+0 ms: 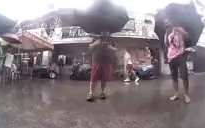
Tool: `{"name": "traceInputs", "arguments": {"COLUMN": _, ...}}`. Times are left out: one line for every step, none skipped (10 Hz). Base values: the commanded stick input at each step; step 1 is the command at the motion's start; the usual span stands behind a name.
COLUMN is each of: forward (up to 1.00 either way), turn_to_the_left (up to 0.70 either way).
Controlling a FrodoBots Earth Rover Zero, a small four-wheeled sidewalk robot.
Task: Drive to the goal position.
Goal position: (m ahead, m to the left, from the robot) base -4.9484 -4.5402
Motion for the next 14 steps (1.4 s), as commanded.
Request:
{"name": "traceInputs", "arguments": {"forward": 0.10, "turn_to_the_left": 0.00}}
{"name": "traceInputs", "arguments": {"forward": 0.68, "turn_to_the_left": 0.00}}
{"name": "traceInputs", "arguments": {"forward": 0.69, "turn_to_the_left": -0.13}}
{"name": "traceInputs", "arguments": {"forward": 0.69, "turn_to_the_left": -0.34}}
{"name": "traceInputs", "arguments": {"forward": 0.69, "turn_to_the_left": -0.34}}
{"name": "traceInputs", "arguments": {"forward": 0.69, "turn_to_the_left": -0.34}}
{"name": "traceInputs", "arguments": {"forward": 0.69, "turn_to_the_left": -0.34}}
{"name": "traceInputs", "arguments": {"forward": 0.69, "turn_to_the_left": -0.34}}
{"name": "traceInputs", "arguments": {"forward": 0.69, "turn_to_the_left": -0.34}}
{"name": "traceInputs", "arguments": {"forward": 0.69, "turn_to_the_left": -0.34}}
{"name": "traceInputs", "arguments": {"forward": 0.69, "turn_to_the_left": -0.11}}
{"name": "traceInputs", "arguments": {"forward": 0.38, "turn_to_the_left": 0.00}}
{"name": "traceInputs", "arguments": {"forward": 0.09, "turn_to_the_left": 0.00}}
{"name": "traceInputs", "arguments": {"forward": 0.00, "turn_to_the_left": 0.00}}
